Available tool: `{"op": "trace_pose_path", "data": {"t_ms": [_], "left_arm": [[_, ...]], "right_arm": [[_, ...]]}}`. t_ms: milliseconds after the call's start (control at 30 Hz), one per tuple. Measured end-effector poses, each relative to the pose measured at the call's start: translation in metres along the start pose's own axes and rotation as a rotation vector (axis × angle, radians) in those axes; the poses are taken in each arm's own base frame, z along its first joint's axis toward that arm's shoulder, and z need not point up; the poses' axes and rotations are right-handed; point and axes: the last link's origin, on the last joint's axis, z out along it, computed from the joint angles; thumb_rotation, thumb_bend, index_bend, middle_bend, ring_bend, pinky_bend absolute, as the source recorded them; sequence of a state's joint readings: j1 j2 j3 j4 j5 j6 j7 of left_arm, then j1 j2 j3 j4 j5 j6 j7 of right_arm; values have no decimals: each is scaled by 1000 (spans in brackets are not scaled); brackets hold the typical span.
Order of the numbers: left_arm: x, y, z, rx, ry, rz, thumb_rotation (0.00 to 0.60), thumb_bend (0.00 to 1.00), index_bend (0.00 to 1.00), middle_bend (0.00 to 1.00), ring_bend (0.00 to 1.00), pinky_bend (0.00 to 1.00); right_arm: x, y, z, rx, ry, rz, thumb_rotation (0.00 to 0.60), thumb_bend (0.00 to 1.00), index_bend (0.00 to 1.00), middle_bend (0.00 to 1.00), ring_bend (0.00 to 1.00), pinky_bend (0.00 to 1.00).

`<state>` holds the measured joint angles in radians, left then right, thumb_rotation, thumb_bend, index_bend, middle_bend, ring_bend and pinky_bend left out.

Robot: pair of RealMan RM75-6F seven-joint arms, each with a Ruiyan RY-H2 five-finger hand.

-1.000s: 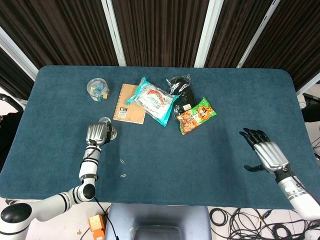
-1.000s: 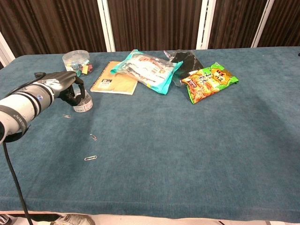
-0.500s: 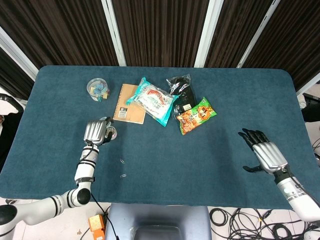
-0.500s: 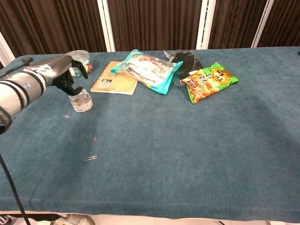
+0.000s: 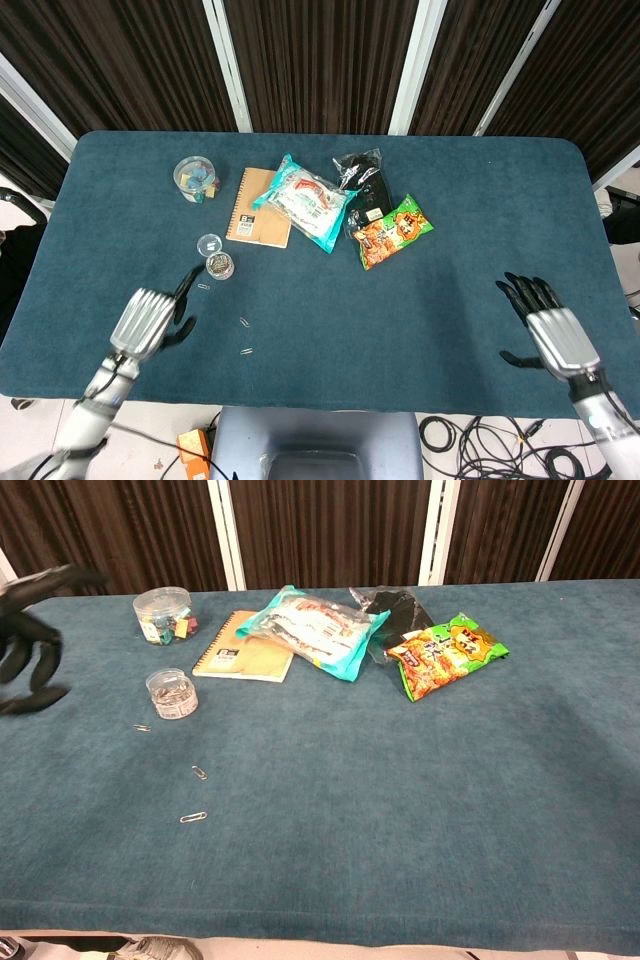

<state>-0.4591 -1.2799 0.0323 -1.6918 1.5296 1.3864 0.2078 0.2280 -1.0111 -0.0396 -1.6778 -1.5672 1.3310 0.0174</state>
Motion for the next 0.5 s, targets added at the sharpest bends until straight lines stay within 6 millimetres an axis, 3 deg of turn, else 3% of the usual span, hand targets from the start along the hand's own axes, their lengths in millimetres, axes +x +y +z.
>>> {"op": "trace_pose_path", "data": {"t_ms": [67, 200, 300, 500], "left_arm": [[-3, -9, -35, -14, 1, 17, 600, 322, 0, 10, 0, 7], [-9, -26, -90, 6, -9, 85, 600, 315, 0, 0, 0, 0], [-8, -23, -103, -40, -16, 92, 600, 314, 0, 0, 0, 0], [-10, -29, -106, 12, -79, 100, 600, 310, 0, 0, 0, 0]], "right_arm": [[-9, 3, -18, -9, 35, -7, 600, 55, 0, 0, 0, 0], [-22, 3, -46, 1, 62, -29, 600, 55, 0, 0, 0, 0], [-25, 1, -53, 2, 85, -24, 600, 55, 0, 0, 0, 0], [-23, 9, -54, -33, 72, -6, 600, 55, 0, 0, 0, 0]]}}
